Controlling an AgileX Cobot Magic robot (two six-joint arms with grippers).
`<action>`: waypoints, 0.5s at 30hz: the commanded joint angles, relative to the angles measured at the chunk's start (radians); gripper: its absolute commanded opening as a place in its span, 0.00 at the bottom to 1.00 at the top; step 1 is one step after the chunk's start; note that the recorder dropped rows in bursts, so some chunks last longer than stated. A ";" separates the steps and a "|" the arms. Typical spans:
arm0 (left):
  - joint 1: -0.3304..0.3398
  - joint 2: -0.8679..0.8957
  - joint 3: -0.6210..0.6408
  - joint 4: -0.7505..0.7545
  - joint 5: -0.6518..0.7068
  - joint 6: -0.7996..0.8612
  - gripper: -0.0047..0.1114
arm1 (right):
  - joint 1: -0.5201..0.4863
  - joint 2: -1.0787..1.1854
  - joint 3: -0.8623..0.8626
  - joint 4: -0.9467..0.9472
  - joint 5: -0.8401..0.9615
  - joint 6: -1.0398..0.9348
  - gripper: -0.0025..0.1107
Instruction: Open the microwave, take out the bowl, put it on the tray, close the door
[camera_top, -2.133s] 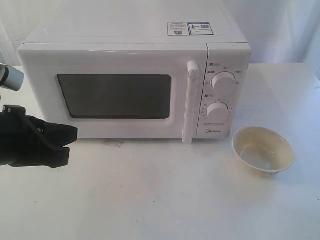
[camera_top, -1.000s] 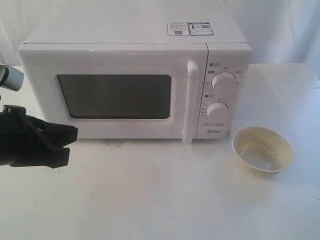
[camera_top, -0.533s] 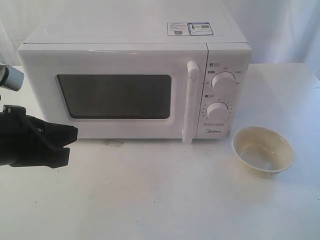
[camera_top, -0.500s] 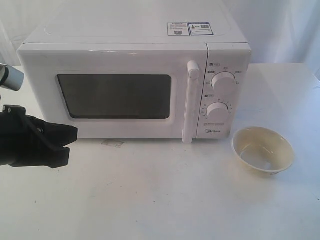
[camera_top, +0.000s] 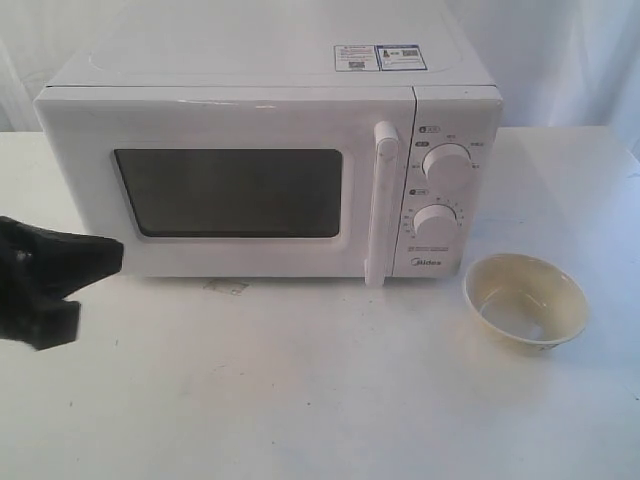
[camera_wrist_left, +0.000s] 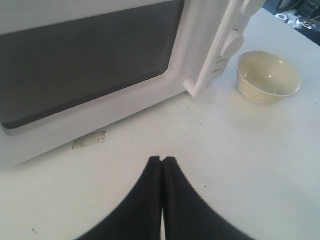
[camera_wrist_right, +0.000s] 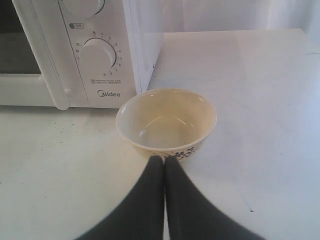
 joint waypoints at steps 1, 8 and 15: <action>0.118 -0.178 0.011 0.055 0.226 0.003 0.04 | -0.008 -0.004 0.004 0.000 -0.005 0.005 0.02; 0.254 -0.436 0.114 0.070 0.253 -0.001 0.04 | -0.008 -0.004 0.004 0.000 -0.005 0.005 0.02; 0.265 -0.472 0.214 0.061 0.150 -0.047 0.04 | -0.008 -0.004 0.004 0.000 -0.005 0.005 0.02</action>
